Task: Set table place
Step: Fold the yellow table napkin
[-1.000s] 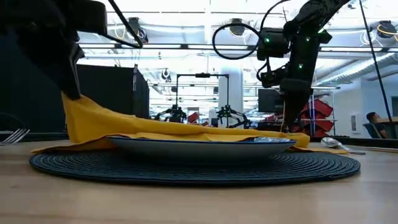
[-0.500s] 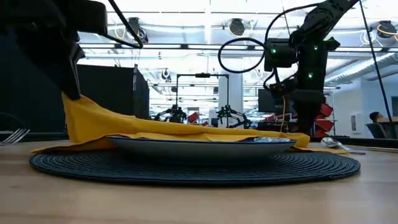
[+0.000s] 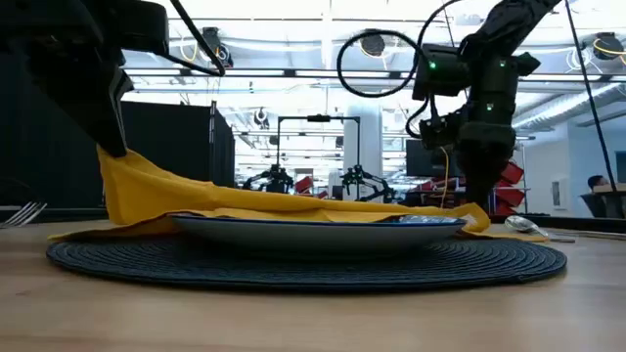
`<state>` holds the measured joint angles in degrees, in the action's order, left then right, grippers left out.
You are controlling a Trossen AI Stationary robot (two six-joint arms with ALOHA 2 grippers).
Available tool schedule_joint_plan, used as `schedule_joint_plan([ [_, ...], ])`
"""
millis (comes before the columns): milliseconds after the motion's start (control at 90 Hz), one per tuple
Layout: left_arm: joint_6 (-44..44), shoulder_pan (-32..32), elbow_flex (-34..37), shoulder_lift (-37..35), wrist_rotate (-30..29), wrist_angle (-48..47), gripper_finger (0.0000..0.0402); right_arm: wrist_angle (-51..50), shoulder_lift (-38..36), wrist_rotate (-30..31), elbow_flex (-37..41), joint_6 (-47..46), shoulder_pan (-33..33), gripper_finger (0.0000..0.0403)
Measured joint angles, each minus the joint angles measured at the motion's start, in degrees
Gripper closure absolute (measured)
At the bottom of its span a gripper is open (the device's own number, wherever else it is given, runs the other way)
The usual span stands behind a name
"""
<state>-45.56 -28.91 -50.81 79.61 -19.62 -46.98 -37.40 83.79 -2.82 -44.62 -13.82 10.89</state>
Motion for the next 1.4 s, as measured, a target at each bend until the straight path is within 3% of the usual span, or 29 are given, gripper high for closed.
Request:
schedule_joint_plan([
  [444, 1.1, -0.6, 0.0, 0.0, 2.0, -0.7, 0.0402, 1.2, 0.0, -4.8, 0.0, -4.2, -8.7, 0.0403],
  [844, 1.0, -1.5, 0.0, 0.0, 2.6, -1.5, 0.0402, -10.2, 0.0, -4.5, -0.1, -6.3, -10.6, 0.0403],
  [933, 1.0, -1.5, 0.0, 0.0, 2.6, -1.4, 0.0402, -10.8, 0.0, -1.7, -0.1, -6.4, -10.6, 0.0403],
  [1044, 1.4, -1.5, 0.0, 0.0, 2.6, -1.0, 0.0402, -7.7, -0.3, 0.5, -0.1, -6.3, -10.6, 0.0403],
  [1233, 1.3, -1.5, 0.0, 0.0, 2.6, -0.9, 0.0402, -0.3, -0.8, -4.7, -0.1, -5.7, -10.7, 0.0403],
  [1400, 1.5, -1.5, 0.0, 0.0, 2.6, 0.0, 0.0402, 0.6, -0.9, -4.8, -0.1, -7.0, -11.1, 0.0403],
])
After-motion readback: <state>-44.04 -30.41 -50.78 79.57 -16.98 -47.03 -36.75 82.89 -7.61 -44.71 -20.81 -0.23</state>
